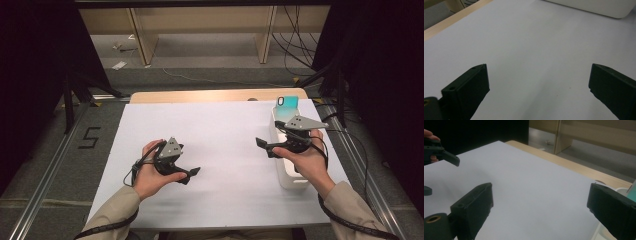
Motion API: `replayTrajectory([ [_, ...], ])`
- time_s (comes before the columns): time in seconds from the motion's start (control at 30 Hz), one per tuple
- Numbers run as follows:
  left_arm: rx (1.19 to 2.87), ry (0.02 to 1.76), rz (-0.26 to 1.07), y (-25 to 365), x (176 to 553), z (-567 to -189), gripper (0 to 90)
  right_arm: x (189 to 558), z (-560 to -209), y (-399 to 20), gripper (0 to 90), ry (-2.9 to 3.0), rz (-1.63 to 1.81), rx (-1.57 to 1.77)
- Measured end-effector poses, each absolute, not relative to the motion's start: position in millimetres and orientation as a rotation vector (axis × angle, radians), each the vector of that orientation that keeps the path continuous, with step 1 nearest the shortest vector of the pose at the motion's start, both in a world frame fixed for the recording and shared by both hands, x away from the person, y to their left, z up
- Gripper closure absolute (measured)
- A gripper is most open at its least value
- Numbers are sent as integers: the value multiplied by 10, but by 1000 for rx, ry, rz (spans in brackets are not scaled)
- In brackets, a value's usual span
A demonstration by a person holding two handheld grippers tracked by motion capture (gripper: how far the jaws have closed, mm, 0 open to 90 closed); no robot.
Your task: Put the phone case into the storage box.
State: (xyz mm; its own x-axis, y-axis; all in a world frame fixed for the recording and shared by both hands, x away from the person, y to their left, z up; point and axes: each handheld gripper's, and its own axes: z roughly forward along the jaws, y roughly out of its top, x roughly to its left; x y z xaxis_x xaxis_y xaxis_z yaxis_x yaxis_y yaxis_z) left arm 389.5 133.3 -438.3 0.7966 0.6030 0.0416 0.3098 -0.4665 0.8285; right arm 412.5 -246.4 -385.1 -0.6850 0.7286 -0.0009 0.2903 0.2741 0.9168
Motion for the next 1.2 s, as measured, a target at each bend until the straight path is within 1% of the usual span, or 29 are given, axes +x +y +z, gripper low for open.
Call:
replayTrajectory([
  [1.2,2087,675,417,1339,3899,-4383,24,3922,-3888,-2534,76,2157,1394,879],
])
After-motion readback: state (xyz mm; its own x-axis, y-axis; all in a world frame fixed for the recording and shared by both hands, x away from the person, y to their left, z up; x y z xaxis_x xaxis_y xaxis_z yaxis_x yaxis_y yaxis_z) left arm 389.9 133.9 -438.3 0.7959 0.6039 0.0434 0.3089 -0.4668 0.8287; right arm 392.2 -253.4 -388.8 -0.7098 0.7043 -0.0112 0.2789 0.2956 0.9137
